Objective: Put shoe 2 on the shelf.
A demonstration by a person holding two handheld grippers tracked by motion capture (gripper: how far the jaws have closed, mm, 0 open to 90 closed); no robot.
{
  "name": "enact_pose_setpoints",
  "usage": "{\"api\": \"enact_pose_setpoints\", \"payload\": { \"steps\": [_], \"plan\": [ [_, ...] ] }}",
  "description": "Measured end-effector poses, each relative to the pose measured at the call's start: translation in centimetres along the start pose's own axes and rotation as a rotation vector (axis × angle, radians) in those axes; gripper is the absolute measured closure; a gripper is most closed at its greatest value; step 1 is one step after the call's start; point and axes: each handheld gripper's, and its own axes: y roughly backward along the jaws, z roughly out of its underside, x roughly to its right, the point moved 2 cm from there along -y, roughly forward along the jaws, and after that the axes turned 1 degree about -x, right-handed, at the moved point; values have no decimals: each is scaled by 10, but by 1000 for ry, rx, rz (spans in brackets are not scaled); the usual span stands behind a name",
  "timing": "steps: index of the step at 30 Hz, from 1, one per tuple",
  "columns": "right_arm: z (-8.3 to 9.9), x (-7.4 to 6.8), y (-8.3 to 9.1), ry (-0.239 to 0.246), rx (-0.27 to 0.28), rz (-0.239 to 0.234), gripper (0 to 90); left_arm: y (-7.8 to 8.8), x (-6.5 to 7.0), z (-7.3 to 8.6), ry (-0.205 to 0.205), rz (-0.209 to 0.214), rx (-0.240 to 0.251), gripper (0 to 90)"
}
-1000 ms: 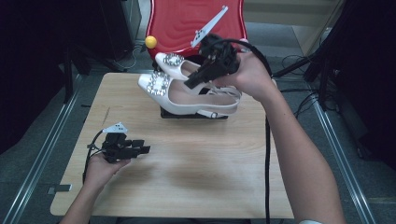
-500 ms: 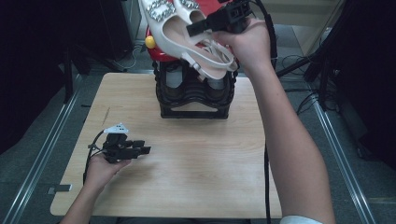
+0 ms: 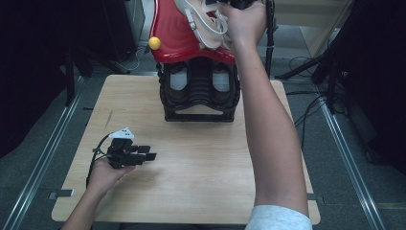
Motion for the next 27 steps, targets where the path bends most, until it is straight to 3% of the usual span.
{"api": "enact_pose_setpoints", "payload": {
  "steps": [6, 13, 18, 24, 27],
  "plan": [
    [-3, 6, -6, -76, 53, 92, 851, -2, 2, 0, -9, -11, -5, 518],
    [-6, 12, -11, -116, 88, 156, 850, -5, 8, -1, -28, -1, -10, 518],
    [-5, 13, -18, -138, 90, 202, 850, -8, 9, -2, -47, -1, -22, 519],
    [-4, 11, -26, -165, 106, 225, 840, -10, 10, -3, -44, 3, -14, 520],
    [-3, 6, -33, -181, 84, 247, 823, -10, 11, -5, -52, 7, -17, 520]
  ]
}}
